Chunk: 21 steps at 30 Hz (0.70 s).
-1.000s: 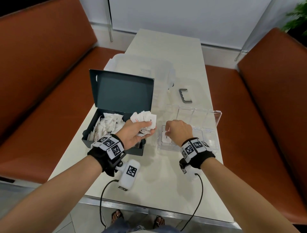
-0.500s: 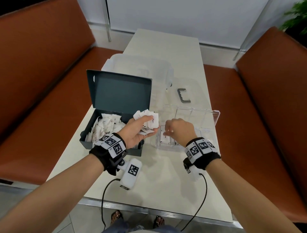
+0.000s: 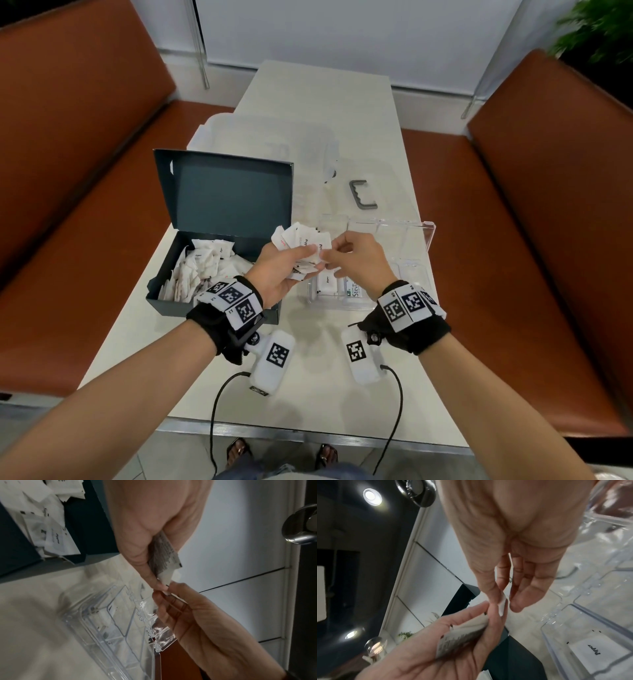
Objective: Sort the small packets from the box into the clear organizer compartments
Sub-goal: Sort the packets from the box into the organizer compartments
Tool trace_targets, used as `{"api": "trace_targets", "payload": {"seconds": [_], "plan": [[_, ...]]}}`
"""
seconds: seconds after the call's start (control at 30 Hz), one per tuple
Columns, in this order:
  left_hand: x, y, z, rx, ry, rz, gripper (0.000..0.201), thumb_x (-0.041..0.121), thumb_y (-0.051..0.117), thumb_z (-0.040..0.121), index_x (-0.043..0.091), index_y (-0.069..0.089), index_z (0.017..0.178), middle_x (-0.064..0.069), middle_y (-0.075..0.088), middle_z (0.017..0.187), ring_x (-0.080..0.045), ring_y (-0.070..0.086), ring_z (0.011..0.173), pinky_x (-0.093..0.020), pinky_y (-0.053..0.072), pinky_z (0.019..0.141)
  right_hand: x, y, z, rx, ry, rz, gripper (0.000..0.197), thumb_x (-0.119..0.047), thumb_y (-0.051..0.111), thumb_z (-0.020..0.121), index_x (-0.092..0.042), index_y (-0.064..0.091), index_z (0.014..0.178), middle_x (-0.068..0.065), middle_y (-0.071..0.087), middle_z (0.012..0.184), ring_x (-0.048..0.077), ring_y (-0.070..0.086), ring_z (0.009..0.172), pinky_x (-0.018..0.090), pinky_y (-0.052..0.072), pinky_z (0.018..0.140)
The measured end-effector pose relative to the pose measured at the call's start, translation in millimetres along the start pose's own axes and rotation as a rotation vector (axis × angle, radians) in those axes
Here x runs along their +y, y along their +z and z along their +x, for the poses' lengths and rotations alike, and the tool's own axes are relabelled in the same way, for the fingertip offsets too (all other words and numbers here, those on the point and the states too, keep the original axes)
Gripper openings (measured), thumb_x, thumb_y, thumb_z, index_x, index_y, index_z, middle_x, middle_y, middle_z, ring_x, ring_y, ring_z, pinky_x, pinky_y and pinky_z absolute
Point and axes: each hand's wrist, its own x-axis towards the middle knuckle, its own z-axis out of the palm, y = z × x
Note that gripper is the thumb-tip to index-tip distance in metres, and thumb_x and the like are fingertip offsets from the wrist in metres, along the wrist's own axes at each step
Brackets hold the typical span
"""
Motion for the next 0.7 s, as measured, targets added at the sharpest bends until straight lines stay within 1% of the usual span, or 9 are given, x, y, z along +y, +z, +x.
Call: {"api": "trace_targets", "payload": {"seconds": [0.1, 0.17, 0.23, 0.33, 0.4, 0.47, 0.53, 0.6, 0.7], "plan": [[-1.1, -2.6, -0.4, -0.014, 0.01, 0.003, 0.016, -0.003, 0.063, 0.089, -0.003, 0.062, 0.105, -0.015, 0.072, 0.094, -0.023, 0.071, 0.077, -0.029, 0.059, 0.064, -2.2, -8.3, 4.8, 0.031, 0.075, 0.28, 0.01, -0.003, 0.06, 0.088, -0.007, 0.051, 0.085, 0.012, 0.065, 0.082, 0.028, 0.072, 0.073, 0.032, 0.057, 0.06], [-0.5, -5.8, -0.5, -0.015, 0.006, 0.014, 0.015, -0.004, 0.062, 0.09, -0.003, 0.062, 0.104, -0.013, 0.073, 0.09, -0.022, 0.071, 0.077, -0.029, 0.059, 0.063, -2.2, -17.1, 9.6, 0.04, 0.08, 0.324, 0.01, 0.001, 0.055, 0.089, -0.008, 0.049, 0.089, 0.015, 0.063, 0.08, 0.03, 0.071, 0.067, 0.035, 0.057, 0.058], [0.9, -8.7, -0.4, -0.013, 0.0, 0.018, 0.014, -0.004, 0.061, 0.09, -0.005, 0.062, 0.104, -0.014, 0.071, 0.088, -0.023, 0.07, 0.076, -0.027, 0.058, 0.062, 0.4, -25.3, 14.9, 0.037, 0.063, 0.196, 0.012, 0.002, 0.055, 0.088, -0.01, 0.055, 0.089, 0.011, 0.061, 0.076, 0.024, 0.067, 0.061, 0.032, 0.056, 0.055], [2.1, -10.4, -0.8, -0.005, -0.002, 0.005, 0.013, -0.005, 0.06, 0.09, -0.006, 0.063, 0.102, -0.015, 0.069, 0.088, -0.024, 0.068, 0.077, -0.027, 0.057, 0.061, 7.2, -32.8, 22.2, -0.044, 0.067, -0.13, 0.019, 0.002, 0.057, 0.088, -0.01, 0.067, 0.098, 0.007, 0.062, 0.075, 0.017, 0.061, 0.063, 0.028, 0.054, 0.059], [1.8, -11.0, -1.6, -0.006, 0.003, 0.007, 0.009, -0.006, 0.059, 0.09, -0.004, 0.064, 0.098, -0.013, 0.071, 0.085, -0.023, 0.069, 0.076, -0.027, 0.058, 0.061, 10.3, -32.2, 25.2, -0.125, 0.083, -0.319, 0.022, 0.003, 0.057, 0.087, -0.009, 0.067, 0.101, 0.01, 0.064, 0.079, 0.015, 0.058, 0.064, 0.025, 0.052, 0.059], [1.2, -12.1, -2.2, -0.013, 0.007, 0.015, 0.008, -0.006, 0.059, 0.09, -0.002, 0.064, 0.094, -0.011, 0.071, 0.083, -0.023, 0.07, 0.075, -0.028, 0.058, 0.061, 11.1, -27.2, 26.9, -0.176, 0.085, -0.448, 0.017, 0.002, 0.062, 0.085, -0.01, 0.061, 0.097, 0.012, 0.063, 0.086, 0.017, 0.058, 0.066, 0.025, 0.049, 0.061], [0.6, -13.0, -2.4, -0.015, 0.006, 0.018, 0.009, -0.006, 0.059, 0.09, -0.002, 0.064, 0.096, -0.01, 0.072, 0.082, -0.023, 0.071, 0.074, -0.028, 0.058, 0.061, 10.0, -20.2, 28.6, -0.209, 0.059, -0.544, 0.018, -0.002, 0.068, 0.082, -0.01, 0.057, 0.094, 0.012, 0.061, 0.096, 0.022, 0.06, 0.079, 0.027, 0.047, 0.068], [-0.1, -13.7, -2.7, -0.011, 0.003, 0.019, 0.011, -0.005, 0.059, 0.09, -0.002, 0.063, 0.1, -0.011, 0.072, 0.084, -0.022, 0.071, 0.075, -0.028, 0.057, 0.061, 9.0, -13.3, 30.6, -0.237, 0.025, -0.608, 0.018, -0.005, 0.072, 0.081, -0.008, 0.062, 0.095, 0.014, 0.061, 0.103, 0.026, 0.061, 0.091, 0.027, 0.046, 0.074], [-0.5, -15.4, -3.8, -0.009, -0.004, 0.013, 0.013, -0.005, 0.059, 0.091, -0.004, 0.063, 0.103, -0.012, 0.071, 0.085, -0.023, 0.071, 0.077, -0.028, 0.057, 0.061, 11.7, -3.5, 34.1, -0.238, 0.005, -0.677, 0.019, -0.01, 0.076, 0.078, -0.011, 0.067, 0.094, 0.009, 0.062, 0.097, 0.026, 0.062, 0.097, 0.035, 0.049, 0.088]]}}
